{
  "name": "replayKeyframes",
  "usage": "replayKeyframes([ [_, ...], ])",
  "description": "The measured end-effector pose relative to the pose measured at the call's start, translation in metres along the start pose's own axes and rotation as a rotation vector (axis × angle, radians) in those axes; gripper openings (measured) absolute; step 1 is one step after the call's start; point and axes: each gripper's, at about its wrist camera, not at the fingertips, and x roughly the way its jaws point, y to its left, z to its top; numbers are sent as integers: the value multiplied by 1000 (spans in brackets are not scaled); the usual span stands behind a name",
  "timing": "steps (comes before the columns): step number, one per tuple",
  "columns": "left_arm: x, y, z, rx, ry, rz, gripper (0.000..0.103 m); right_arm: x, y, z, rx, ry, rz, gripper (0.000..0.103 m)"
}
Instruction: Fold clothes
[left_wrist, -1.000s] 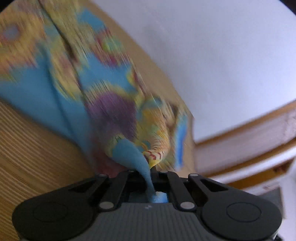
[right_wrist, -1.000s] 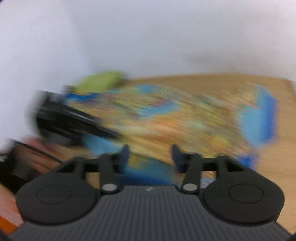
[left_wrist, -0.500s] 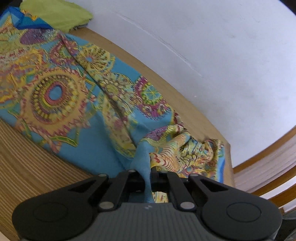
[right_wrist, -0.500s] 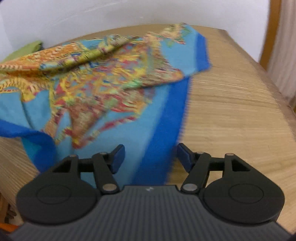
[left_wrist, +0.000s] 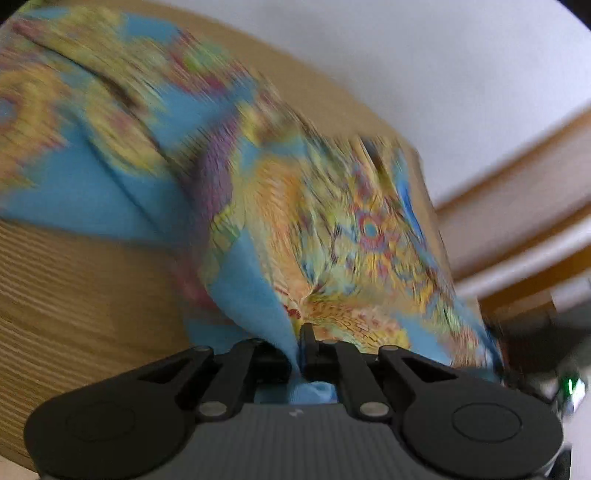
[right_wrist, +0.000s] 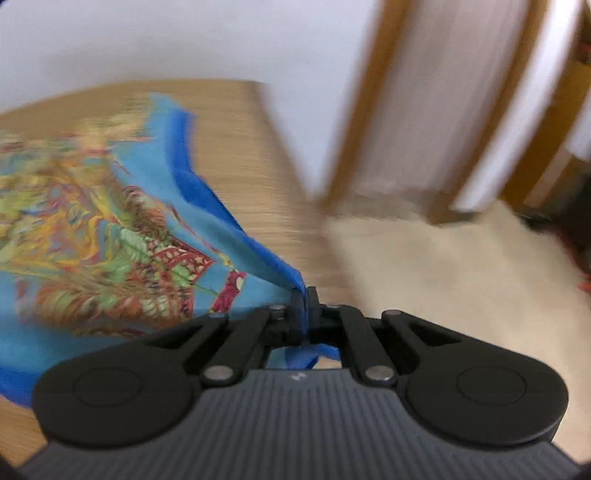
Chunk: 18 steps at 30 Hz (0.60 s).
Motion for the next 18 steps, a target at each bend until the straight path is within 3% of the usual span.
replayKeyframes([
  [3,18,-9,-8,42,102,-34,7,23,-17,-1,-7,95,-91,6],
  [6,12,-7,-7,76,140,-35,10,38,-18,0,-24,180,-120,7],
  [9,-9,-3,9,110,92,19,20,26,-12,18,-29,116,-124,24],
  [11,-19,-4,29,136,37,64,29,25,3,46,-48,44,-48,41],
  [14,-21,-11,65,161,-37,133,34,36,34,92,-92,-45,88,56],
  [18,7,-21,120,116,-99,176,34,107,107,163,-178,-58,204,56],
])
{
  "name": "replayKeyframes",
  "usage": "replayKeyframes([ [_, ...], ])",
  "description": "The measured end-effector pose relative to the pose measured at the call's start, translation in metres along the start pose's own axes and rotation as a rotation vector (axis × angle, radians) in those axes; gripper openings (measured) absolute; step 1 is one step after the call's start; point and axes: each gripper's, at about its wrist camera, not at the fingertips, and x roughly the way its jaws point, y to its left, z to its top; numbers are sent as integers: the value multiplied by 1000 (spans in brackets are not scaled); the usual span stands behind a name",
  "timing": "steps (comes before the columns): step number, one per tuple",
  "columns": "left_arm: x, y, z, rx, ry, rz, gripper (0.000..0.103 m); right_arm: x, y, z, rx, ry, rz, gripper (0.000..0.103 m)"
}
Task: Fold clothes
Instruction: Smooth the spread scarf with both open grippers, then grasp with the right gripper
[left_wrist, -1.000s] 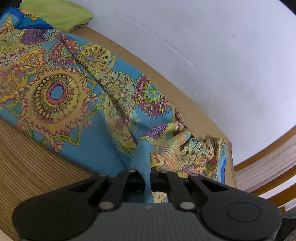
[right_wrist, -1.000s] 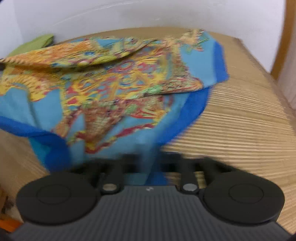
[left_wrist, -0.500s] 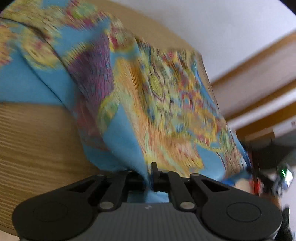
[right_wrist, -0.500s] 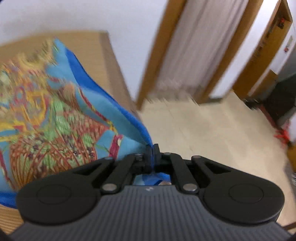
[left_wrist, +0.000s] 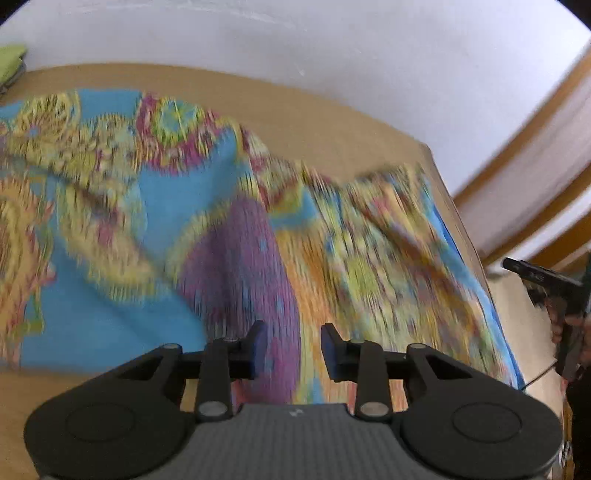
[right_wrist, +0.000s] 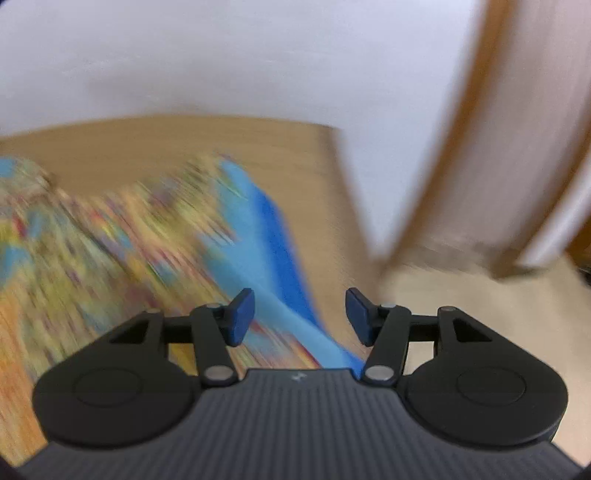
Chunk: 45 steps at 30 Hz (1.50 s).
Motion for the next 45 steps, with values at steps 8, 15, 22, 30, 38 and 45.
replayKeyframes([
  [8,57,-16,27,-124,9,28,34,174,81,142,-160,37,231,56],
  [15,77,-9,28,-196,33,84,34,198,80,158,-37,71,417,5],
  [22,84,-12,32,-228,21,87,36,185,5,254,132,-214,-32,5],
  [30,101,-3,16,-261,67,95,36,196,1,269,129,-194,-190,50],
  [38,57,44,-7,-305,13,213,37,96,137,138,-386,-112,473,50],
  [45,-10,128,-56,-397,-27,348,41,-10,260,38,-617,-23,955,50],
])
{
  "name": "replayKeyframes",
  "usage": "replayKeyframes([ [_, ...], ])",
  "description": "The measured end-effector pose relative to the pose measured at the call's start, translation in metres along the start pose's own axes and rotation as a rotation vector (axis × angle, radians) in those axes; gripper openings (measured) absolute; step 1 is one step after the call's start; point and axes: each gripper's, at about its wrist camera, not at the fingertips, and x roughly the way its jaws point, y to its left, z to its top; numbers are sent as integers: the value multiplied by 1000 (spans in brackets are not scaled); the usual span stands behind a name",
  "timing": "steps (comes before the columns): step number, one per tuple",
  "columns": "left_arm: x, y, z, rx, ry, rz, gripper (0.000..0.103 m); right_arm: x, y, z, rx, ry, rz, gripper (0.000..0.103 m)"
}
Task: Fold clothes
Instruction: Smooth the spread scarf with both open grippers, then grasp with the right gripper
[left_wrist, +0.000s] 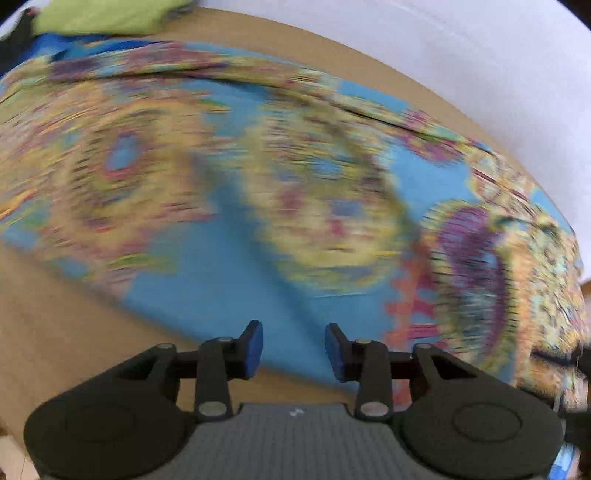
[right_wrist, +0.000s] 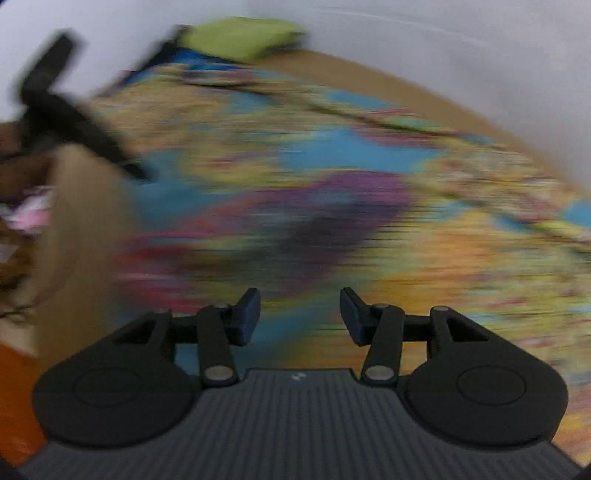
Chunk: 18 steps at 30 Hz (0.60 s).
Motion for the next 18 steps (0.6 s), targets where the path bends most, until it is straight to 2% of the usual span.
replayKeyframes([
  [2,-3,34,1,-30,1,1,41,21,29,4,41,10,54,57],
  [3,-4,50,2,-44,2,1,41,32,46,6,45,27,50,57],
  [7,-8,101,14,-29,10,-31,41,74,108,12,-2,100,-152,57],
  [10,-10,125,28,5,-4,-44,41,67,106,6,114,123,-288,54],
  [12,-11,134,37,15,-4,-45,41,56,99,0,211,132,-371,14],
  [13,-10,137,41,17,-5,-48,41,51,96,-3,260,137,-412,4],
  [18,-10,148,52,41,-12,-61,41,19,79,-20,497,159,-626,3],
])
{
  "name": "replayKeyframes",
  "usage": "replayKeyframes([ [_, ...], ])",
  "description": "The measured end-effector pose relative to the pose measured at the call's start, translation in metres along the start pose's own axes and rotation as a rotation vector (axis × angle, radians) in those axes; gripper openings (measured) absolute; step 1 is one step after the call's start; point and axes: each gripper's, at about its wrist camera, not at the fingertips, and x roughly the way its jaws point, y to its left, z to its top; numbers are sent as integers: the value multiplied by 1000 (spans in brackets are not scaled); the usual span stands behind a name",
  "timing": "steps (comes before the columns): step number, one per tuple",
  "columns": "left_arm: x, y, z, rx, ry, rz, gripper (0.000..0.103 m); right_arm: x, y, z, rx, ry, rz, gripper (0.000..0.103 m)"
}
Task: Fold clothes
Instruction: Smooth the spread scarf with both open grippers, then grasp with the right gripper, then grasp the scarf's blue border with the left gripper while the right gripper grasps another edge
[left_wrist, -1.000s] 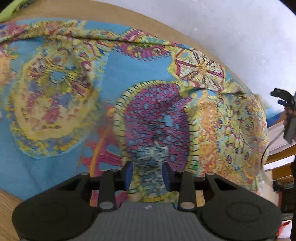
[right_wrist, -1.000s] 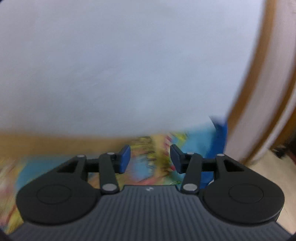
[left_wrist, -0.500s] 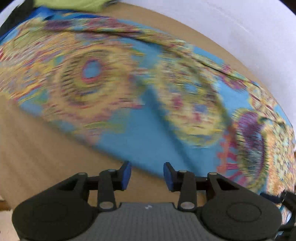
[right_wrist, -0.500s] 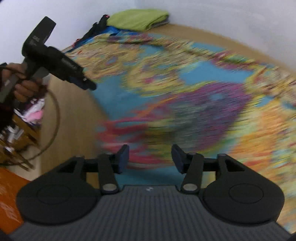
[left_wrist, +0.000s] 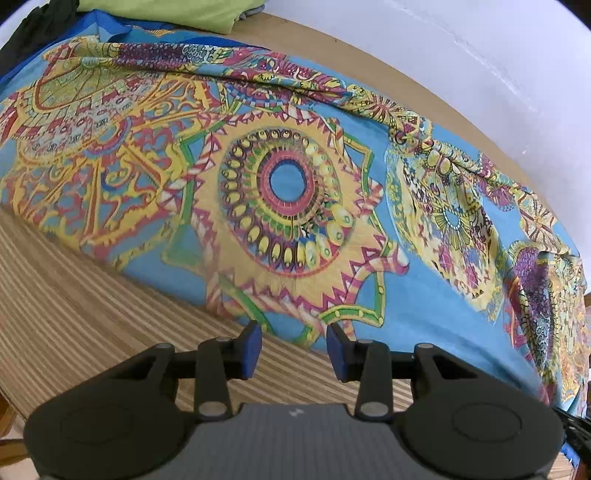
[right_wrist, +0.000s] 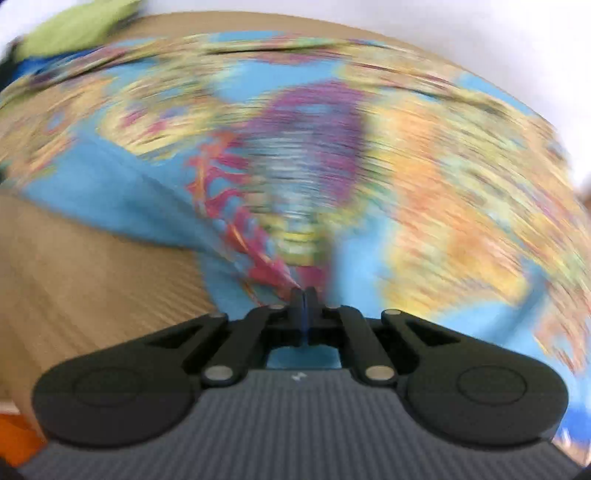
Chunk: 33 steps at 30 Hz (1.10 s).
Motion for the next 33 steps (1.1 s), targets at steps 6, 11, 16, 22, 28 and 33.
replayKeyframes([
  [6,2,-4,-3,36,10,14,41,-44,-93,-39,147,18,-210,3],
  [11,14,-25,-4,74,66,-29,43,-59,-67,-43,78,-106,52,37],
  [16,22,-61,-25,161,92,-44,45,-20,-14,-24,-71,-175,119,68],
  [22,16,-70,-39,197,82,10,45,22,8,1,-63,-141,176,8],
  [28,-1,-35,-31,114,42,76,46,-12,-52,-22,51,-115,18,4],
  [33,-11,-11,-26,69,30,125,46,-51,-123,-70,167,-15,-136,4],
])
